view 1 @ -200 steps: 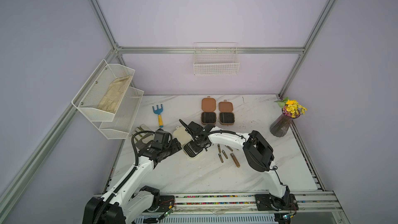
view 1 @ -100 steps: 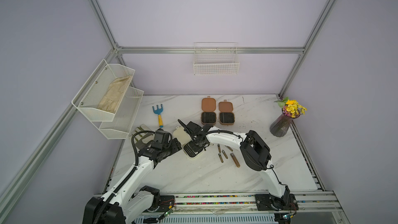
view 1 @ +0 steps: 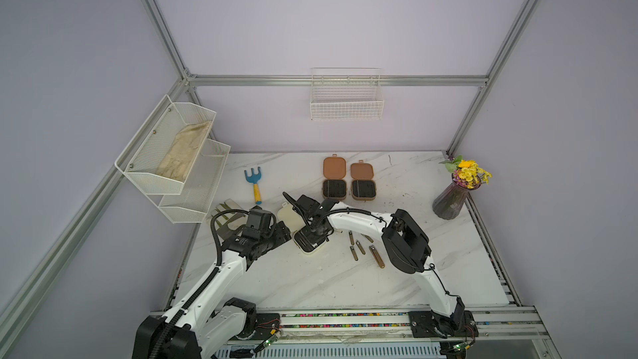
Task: Organize nail clipper sets
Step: Place the nail clipper in the storage box.
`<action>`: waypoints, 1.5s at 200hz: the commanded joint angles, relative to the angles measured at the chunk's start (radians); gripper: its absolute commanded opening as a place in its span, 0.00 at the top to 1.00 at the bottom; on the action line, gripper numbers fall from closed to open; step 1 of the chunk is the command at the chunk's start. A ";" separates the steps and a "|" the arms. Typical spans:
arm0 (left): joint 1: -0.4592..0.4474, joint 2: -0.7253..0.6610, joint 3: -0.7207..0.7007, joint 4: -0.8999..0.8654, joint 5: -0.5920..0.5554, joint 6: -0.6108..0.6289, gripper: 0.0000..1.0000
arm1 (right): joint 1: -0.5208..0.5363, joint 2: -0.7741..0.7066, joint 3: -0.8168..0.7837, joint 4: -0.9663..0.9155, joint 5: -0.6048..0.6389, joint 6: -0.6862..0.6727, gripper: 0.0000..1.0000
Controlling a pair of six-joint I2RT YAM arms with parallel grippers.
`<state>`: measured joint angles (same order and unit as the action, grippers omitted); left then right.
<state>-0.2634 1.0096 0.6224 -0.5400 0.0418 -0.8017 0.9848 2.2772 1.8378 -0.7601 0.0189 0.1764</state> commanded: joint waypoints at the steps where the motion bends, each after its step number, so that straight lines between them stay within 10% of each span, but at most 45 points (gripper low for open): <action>1: -0.004 -0.014 -0.042 0.018 0.015 -0.010 0.22 | 0.000 0.082 -0.028 -0.099 0.042 -0.015 0.98; 149: -0.004 -0.011 -0.047 0.018 0.017 -0.010 0.22 | 0.000 0.209 0.023 -0.134 0.028 -0.030 0.98; 300: -0.004 -0.012 -0.042 0.018 0.017 -0.010 0.22 | 0.001 0.044 0.099 -0.085 0.018 0.006 0.70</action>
<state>-0.2634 1.0096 0.6083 -0.5396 0.0460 -0.8017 0.9863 2.3241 1.9339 -0.8513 0.0307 0.1642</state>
